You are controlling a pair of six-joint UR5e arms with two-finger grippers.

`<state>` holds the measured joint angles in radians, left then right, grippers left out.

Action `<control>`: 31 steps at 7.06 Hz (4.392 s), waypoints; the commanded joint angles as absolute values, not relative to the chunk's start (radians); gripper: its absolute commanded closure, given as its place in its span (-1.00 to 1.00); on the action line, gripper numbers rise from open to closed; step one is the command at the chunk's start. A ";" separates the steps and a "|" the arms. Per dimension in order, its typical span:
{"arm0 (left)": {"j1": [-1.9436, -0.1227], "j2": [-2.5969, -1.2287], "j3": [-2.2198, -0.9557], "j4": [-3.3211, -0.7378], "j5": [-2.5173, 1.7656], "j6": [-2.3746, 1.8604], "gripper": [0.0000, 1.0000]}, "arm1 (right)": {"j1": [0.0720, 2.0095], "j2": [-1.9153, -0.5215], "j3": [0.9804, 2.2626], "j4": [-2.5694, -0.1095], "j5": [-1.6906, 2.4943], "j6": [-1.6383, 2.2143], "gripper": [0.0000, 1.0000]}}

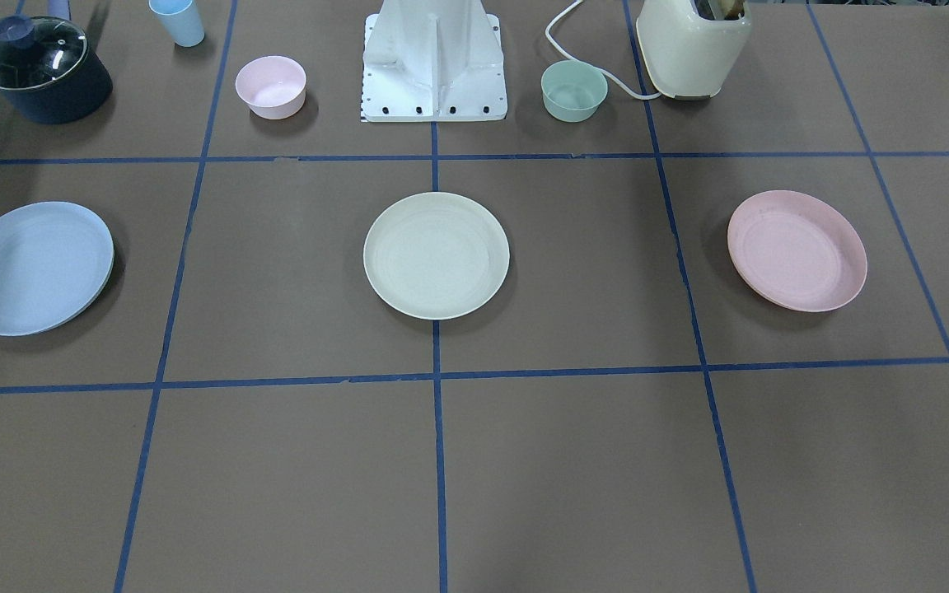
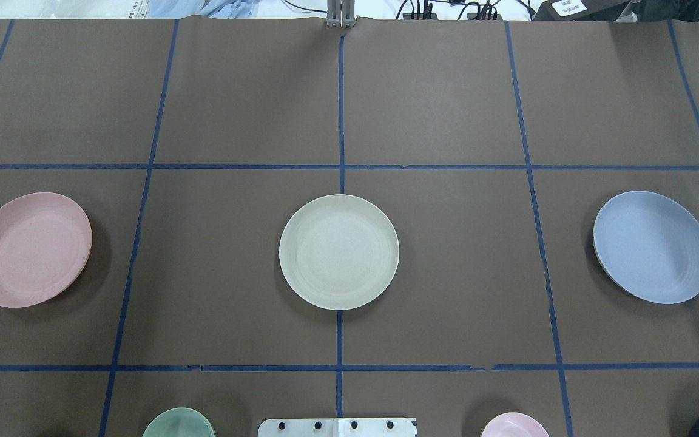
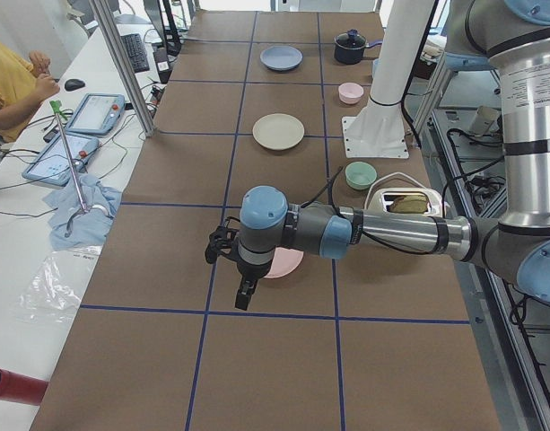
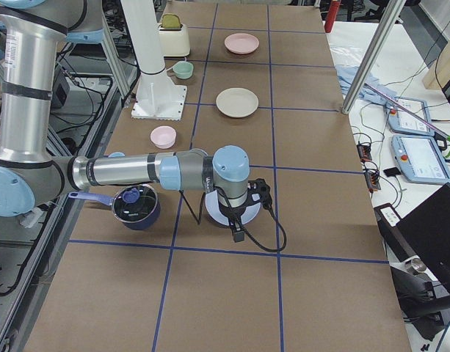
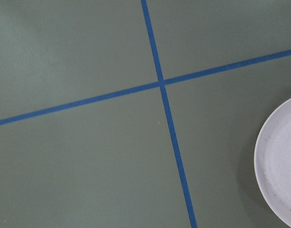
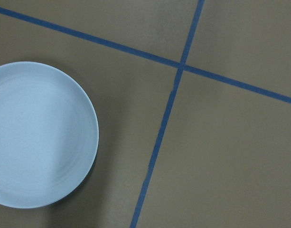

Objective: Stack three plates with pink and blue

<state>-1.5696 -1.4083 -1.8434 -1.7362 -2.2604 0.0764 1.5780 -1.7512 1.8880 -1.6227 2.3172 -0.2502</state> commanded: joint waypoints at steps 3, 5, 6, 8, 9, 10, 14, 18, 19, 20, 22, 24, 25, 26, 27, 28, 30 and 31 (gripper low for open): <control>-1.568 -1.492 -1.829 -2.132 -2.207 -0.049 -1.00 | 1.559 -1.733 1.881 -1.407 2.510 -0.189 -1.00; -1.525 -1.453 -1.823 -2.278 -2.245 -0.129 -1.00 | 1.548 -1.747 1.879 -1.402 2.606 -0.180 -1.00; -1.394 -1.392 -1.813 -2.365 -2.247 -0.191 -1.00 | 1.514 -1.747 1.882 -1.385 2.596 -0.101 -1.00; -1.214 -1.335 -1.751 -2.545 -2.113 -0.532 -1.00 | 1.429 -1.773 1.882 -1.288 2.489 0.030 -1.00; -1.145 -1.333 -1.604 -2.747 -2.050 -0.628 -1.00 | 1.413 -1.785 1.882 -1.238 2.481 0.085 -1.00; -1.091 -1.333 -1.492 -2.917 -2.016 -0.726 -1.00 | 1.407 -1.798 1.882 -1.215 2.480 0.092 -1.00; -0.872 -1.333 -1.405 -2.991 -1.850 -0.835 -0.99 | 1.407 -1.798 1.882 -1.213 2.480 0.092 -1.00; -0.847 -1.333 -1.417 -3.011 -1.851 -0.827 1.00 | 1.407 -1.801 1.881 -1.212 2.480 0.092 -1.00; -0.854 -1.332 -1.437 -3.010 -1.883 -0.825 1.00 | 1.407 -1.802 1.881 -1.212 2.482 0.091 -1.00; -0.862 -1.328 -1.471 -3.005 -1.944 -0.825 1.00 | 1.407 -1.802 1.881 -1.209 2.483 0.091 -1.00; -0.897 -1.338 -1.563 -2.961 -2.035 -0.825 1.00 | 1.407 -1.815 1.881 -1.184 2.487 0.092 -1.00; -0.908 -1.364 -1.795 -2.672 -2.048 -0.840 1.00 | 1.407 -1.825 1.881 -1.175 2.487 0.091 -1.00; -0.904 -1.397 -1.919 -2.504 -2.046 -0.871 1.00 | 1.407 -1.827 1.881 -1.174 2.487 0.089 -1.00; -0.863 -1.496 -1.962 -2.397 -2.039 -1.002 1.00 | 1.407 -1.827 1.881 -1.173 2.488 0.089 -1.00; -0.747 -1.582 -1.956 -2.349 -1.946 -1.100 1.00 | 1.407 -1.827 1.881 -1.172 2.487 0.089 -1.00; -0.639 -1.717 -1.941 -2.230 -1.874 -1.200 1.00 | 1.407 -1.827 1.881 -1.163 2.487 0.092 -1.00; -0.507 -1.946 -1.831 -2.102 -1.768 -1.340 1.00 | 1.407 -1.830 1.879 -1.160 2.488 0.094 -1.00; -0.483 -2.006 -1.777 -2.103 -1.761 -1.373 1.00 | 1.407 -1.830 1.879 -1.160 2.488 0.094 -1.00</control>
<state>-0.5333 -1.9110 -1.8447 -2.1253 -1.7900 -1.3166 1.4067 -1.8292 1.8794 -1.1604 2.4876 0.0933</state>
